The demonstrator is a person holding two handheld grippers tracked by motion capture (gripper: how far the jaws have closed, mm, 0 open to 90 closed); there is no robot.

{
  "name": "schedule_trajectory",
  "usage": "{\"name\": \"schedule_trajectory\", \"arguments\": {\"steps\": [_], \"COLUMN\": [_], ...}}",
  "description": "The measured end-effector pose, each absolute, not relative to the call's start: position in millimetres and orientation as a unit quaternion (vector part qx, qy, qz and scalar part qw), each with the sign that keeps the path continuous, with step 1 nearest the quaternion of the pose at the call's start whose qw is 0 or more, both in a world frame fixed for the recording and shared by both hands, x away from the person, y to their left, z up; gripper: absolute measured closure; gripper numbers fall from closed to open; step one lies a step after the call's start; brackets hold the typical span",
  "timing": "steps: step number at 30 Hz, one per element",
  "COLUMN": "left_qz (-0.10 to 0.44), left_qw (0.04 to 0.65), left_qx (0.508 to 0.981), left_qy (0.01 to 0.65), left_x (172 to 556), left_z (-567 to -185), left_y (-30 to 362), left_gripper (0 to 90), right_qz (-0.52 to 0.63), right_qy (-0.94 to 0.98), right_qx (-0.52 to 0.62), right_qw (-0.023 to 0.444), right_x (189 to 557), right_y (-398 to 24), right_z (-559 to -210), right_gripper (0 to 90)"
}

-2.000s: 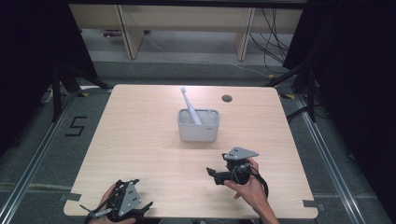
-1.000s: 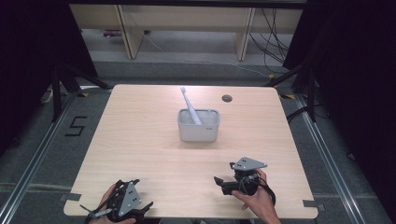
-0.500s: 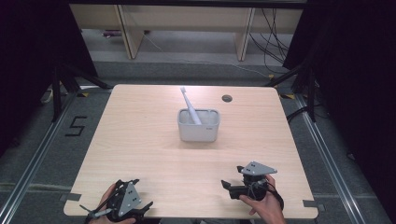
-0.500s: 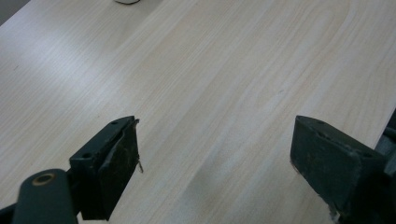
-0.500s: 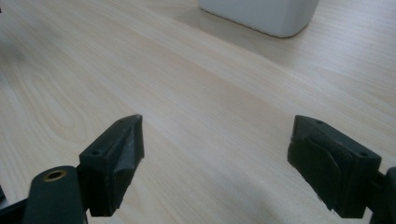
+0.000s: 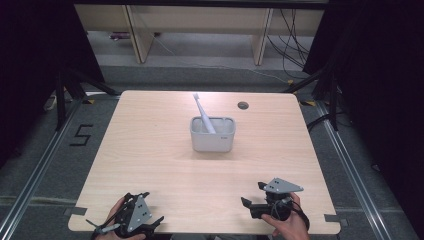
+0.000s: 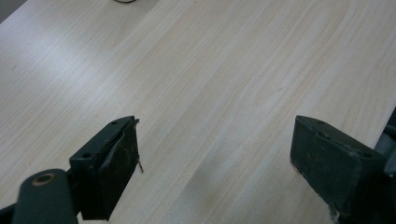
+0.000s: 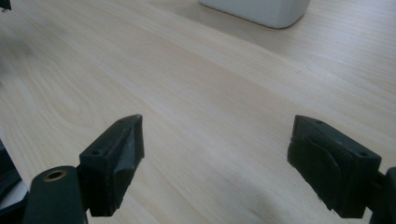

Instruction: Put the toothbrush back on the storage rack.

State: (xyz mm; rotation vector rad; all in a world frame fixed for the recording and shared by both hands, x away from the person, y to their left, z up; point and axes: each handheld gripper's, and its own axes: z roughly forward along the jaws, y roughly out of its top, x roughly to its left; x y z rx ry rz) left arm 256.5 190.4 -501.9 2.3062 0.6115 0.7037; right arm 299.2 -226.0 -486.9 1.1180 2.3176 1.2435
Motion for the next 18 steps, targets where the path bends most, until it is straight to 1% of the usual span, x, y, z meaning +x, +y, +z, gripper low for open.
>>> {"name": "schedule_trajectory", "arguments": {"steps": [4,5,6,7,9,11,12,13,15,16,17,18], "left_qz": [0.27,0.273,0.273,0.273,0.266,0.27,0.27,0.27,0.27,0.271,0.272,0.27], "left_qw": [0.325,0.325,0.325,0.325,0.322,0.324,0.311,0.311,0.311,0.324,0.32,0.312], "left_qx": [0.876,0.875,0.875,0.875,0.878,0.876,0.883,0.883,0.883,0.876,0.877,0.883], "left_qy": [0.234,0.234,0.234,0.234,0.233,0.233,0.224,0.224,0.225,0.233,0.232,0.225], "left_x": [256.1,256.3,256.3,256.4,255.9,256.2,256.1,256.1,256.2,256.1,256.2,256.2], "left_z": [-502.7,-502.7,-502.6,-502.7,-502.0,-502.8,-501.1,-501.1,-501.1,-502.9,-502.5,-501.1], "left_y": [189.7,189.9,190.0,190.1,190.3,189.8,190.8,190.8,191.0,189.6,190.0,191.0], "left_gripper": [14.9,14.9,14.9,14.9,14.9,14.9,14.9,14.9,14.9,14.9,14.9,14.9], "right_qz": [0.421,0.424,0.423,0.425,0.422,0.422,0.425,0.423,0.429,0.433,0.426,0.423], "right_qy": [0.804,0.801,0.803,0.8,0.804,0.803,0.801,0.804,0.802,0.806,0.807,0.806], "right_qx": [0.392,0.398,0.393,0.402,0.395,0.398,0.4,0.393,0.394,0.384,0.389,0.395], "right_qw": [0.15,0.141,0.147,0.135,0.142,0.135,0.136,0.14,0.129,0.123,0.13,0.123], "right_x": [296.4,295.1,295.3,293.6,294.2,293.6,292.9,293.0,291.9,293.1,291.1,289.6], "right_y": [-231.2,-231.1,-232.9,-232.7,-235.6,-237.2,-237.1,-238.3,-237.5,-237.2,-237.1,-235.4], "right_z": [-486.1,-486.4,-486.3,-486.2,-487.0,-488.1,-488.1,-487.1,-487.9,-489.6,-488.9,-489.2], "right_gripper": [18.9,18.9,18.8,18.6,17.5,16.7,16.3,16.1,16.0,16.0,16.0,16.0]}}
